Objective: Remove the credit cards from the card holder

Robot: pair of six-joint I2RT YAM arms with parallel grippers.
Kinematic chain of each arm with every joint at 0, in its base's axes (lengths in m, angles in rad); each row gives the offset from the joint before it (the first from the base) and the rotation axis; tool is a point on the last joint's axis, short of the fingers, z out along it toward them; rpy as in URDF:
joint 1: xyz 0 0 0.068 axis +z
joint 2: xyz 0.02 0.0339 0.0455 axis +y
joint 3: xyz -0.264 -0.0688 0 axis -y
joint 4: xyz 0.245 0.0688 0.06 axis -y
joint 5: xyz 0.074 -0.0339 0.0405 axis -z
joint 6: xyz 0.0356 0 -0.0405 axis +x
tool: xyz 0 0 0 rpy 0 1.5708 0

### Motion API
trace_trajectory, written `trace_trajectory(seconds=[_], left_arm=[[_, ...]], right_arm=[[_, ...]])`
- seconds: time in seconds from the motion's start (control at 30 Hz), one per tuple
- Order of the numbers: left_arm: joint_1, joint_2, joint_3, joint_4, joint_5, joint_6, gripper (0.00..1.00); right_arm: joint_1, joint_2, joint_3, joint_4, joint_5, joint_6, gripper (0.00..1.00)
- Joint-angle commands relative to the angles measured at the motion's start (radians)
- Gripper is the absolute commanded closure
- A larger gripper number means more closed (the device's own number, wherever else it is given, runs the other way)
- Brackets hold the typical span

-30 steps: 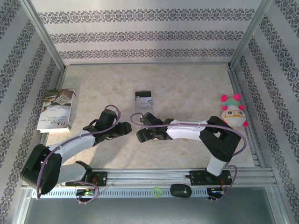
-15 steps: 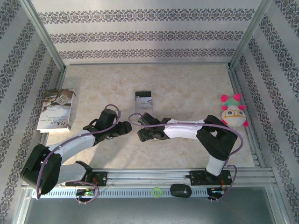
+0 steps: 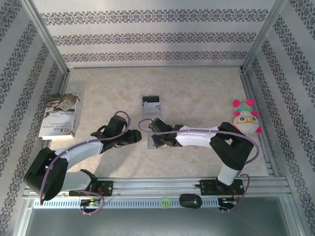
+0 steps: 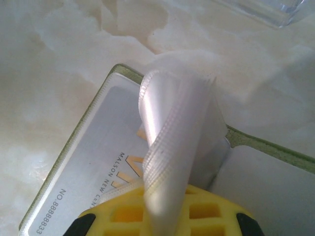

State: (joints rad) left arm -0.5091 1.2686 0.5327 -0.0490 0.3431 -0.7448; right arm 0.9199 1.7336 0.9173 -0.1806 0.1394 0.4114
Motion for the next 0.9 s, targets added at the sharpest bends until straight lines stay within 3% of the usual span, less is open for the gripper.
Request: trace_trajectory(seconds=[0.0, 0.13, 0.37, 0.43, 0.57, 0.7, 0.87], left_arm=[[-0.013, 0.008, 0.03, 0.056, 0.021, 0.0, 0.53], [-0.035, 0.019, 0.038, 0.074, 0.036, 0.001, 0.63], [-0.072, 0.031, 0.067, 0.129, 0.044, -0.03, 0.91], [-0.077, 0.047, 0.069, 0.13, 0.038, -0.034, 0.93], [-0.078, 0.064, 0.045, 0.174, 0.045, -0.066, 0.94], [-0.078, 0.034, 0.06, 0.143, 0.024, -0.066, 0.76], [-0.079, -0.054, 0.095, 0.014, -0.055, -0.032, 0.8]], right_arm=[[0.007, 0.07, -0.052, 0.154, -0.265, -0.019, 1.0], [0.003, 0.065, -0.052, 0.246, -0.336, 0.038, 1.0], [0.004, 0.089, -0.036, 0.35, -0.406, 0.093, 1.0], [0.005, 0.095, -0.027, 0.355, -0.411, 0.098, 1.0], [0.009, 0.098, 0.0, 0.362, -0.428, 0.102, 1.0], [0.015, 0.085, 0.027, 0.328, -0.41, 0.107, 1.0], [0.023, 0.057, 0.037, 0.249, -0.36, 0.111, 1.0]])
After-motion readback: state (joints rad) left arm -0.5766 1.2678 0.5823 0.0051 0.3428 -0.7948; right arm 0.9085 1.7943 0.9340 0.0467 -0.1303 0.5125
